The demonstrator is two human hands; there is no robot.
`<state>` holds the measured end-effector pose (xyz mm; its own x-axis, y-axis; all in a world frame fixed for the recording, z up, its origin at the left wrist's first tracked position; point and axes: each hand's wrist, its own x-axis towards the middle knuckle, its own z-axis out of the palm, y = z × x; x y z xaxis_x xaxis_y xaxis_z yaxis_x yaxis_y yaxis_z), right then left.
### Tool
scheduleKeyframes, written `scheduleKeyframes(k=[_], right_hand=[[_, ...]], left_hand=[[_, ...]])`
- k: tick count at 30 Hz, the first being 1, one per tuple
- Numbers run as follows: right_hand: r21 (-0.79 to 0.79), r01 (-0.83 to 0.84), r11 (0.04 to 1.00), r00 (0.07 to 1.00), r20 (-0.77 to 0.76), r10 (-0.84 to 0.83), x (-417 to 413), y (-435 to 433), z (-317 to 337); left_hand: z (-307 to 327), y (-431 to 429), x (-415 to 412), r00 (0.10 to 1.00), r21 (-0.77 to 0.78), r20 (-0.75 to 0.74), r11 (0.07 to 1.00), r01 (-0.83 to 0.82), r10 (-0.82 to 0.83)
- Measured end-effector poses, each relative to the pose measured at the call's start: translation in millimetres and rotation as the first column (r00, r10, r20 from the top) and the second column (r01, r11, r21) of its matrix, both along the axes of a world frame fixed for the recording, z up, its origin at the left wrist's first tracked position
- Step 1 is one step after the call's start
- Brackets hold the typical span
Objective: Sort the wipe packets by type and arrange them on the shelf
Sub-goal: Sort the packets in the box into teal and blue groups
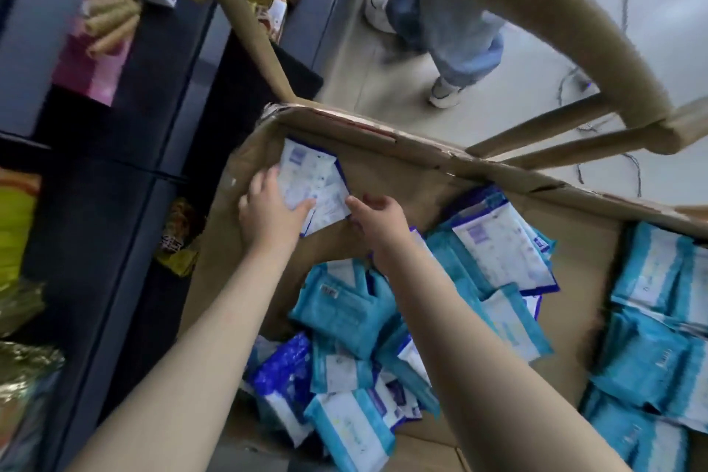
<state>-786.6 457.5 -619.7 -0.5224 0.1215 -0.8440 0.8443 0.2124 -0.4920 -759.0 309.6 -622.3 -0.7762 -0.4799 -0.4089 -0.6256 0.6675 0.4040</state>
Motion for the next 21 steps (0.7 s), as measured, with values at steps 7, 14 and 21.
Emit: scheduleKeyframes(k=[7,14,21], right_hand=[[-0.057,0.022,0.998,0.996,0.090,-0.017,17,-11,15],[-0.024,0.064,0.998,0.983,-0.170,-0.067,-4,23,20],[0.246,-0.042,0.968,0.994,-0.091,0.066,-48,34,21]], left_hand=[[7,-6,3,0.993,0.171,-0.016,0.979,-0.115,0.120],[3,-14,10,0.952,0.444,-0.007,0.854,-0.272,0.306],[4,-4,-21,0.976,0.187,-0.205,0.982,-0.030,0.069]])
